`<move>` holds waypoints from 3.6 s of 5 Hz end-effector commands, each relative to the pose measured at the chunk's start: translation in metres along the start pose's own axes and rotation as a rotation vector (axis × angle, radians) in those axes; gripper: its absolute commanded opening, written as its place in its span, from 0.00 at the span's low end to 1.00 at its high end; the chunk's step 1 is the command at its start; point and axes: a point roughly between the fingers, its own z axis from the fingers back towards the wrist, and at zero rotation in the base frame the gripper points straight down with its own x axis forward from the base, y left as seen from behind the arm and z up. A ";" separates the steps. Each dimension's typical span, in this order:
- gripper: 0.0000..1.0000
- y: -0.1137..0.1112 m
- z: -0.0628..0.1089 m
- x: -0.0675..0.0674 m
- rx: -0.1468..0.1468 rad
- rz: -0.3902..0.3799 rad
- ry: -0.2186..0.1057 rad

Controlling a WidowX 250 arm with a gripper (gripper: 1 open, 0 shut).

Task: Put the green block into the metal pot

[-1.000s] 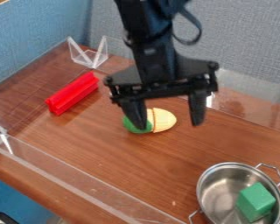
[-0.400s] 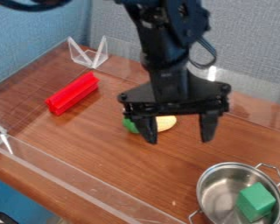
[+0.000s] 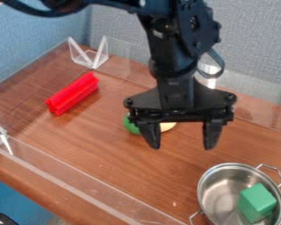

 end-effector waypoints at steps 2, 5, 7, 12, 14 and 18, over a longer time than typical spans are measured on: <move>1.00 -0.006 0.020 0.020 -0.010 -0.052 -0.035; 1.00 0.013 0.035 0.051 0.024 0.058 -0.051; 1.00 0.021 0.005 0.061 0.095 0.221 -0.048; 1.00 0.041 -0.073 0.072 0.197 0.377 -0.044; 1.00 0.051 -0.089 0.083 0.206 0.386 -0.037; 1.00 0.062 -0.098 0.099 0.214 0.429 -0.014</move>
